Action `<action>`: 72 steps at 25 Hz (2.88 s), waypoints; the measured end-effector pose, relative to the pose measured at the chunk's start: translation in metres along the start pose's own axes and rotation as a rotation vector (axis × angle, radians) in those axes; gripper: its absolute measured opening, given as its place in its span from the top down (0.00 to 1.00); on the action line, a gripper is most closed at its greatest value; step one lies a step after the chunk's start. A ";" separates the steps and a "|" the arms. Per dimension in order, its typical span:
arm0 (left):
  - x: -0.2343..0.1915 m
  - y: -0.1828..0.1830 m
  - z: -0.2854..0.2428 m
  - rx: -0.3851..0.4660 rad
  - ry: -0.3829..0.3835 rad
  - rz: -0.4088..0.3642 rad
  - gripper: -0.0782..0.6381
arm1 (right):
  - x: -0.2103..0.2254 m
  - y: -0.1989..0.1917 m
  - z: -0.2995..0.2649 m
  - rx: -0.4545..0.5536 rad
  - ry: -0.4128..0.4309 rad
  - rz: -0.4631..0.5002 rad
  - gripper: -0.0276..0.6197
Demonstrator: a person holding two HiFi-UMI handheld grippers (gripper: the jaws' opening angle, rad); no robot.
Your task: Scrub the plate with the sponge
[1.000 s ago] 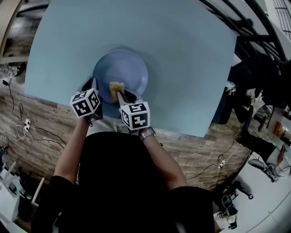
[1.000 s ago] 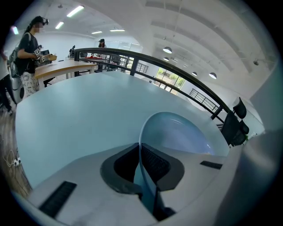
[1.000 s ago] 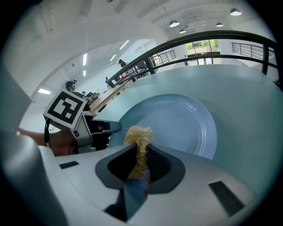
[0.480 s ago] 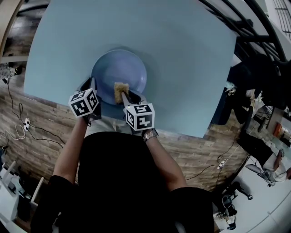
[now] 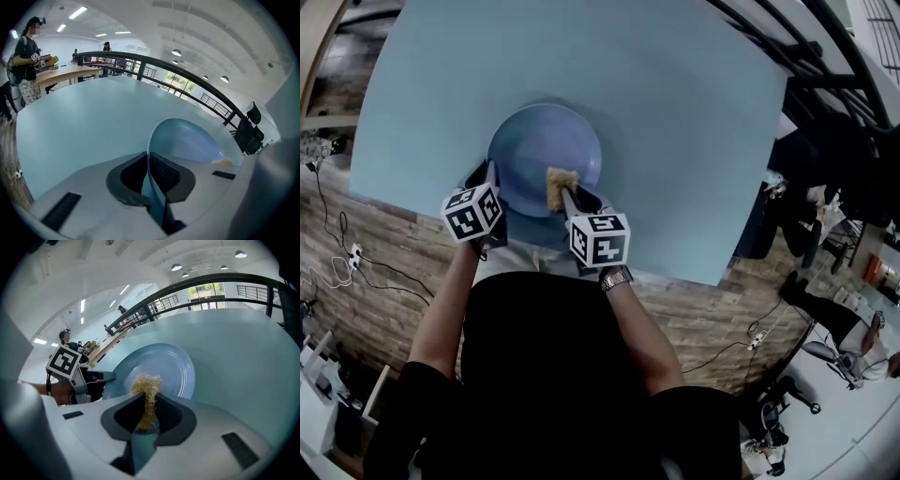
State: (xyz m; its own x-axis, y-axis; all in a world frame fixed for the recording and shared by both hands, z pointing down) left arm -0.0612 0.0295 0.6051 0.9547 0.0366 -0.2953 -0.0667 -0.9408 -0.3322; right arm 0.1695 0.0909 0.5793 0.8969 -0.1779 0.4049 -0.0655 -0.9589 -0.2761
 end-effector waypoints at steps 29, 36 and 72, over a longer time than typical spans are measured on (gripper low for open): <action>0.001 0.002 0.000 -0.002 0.010 -0.027 0.87 | 0.042 0.037 0.013 0.056 -0.177 0.037 0.85; 0.000 0.002 0.002 -0.003 0.013 -0.032 0.87 | 0.044 0.049 0.015 0.086 -0.199 0.019 0.85; 0.034 -0.005 0.112 0.236 -0.105 -0.254 0.89 | -0.013 0.013 0.121 0.359 -0.156 -0.002 0.85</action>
State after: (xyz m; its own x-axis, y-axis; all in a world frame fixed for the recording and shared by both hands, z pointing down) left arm -0.0612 0.0735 0.4962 0.9150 0.3054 -0.2635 0.0921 -0.7942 -0.6007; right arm 0.2101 0.1075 0.4646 0.9544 -0.1142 0.2757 0.0682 -0.8159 -0.5741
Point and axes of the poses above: the fingertips, and each gripper's own axes: z backward along the fingers, x to its right, y out of its top, the point moved 7 cm from there along z, backward along the fingers, and after that the axes turned 15 degrees about -x, right-handed, at the moved point
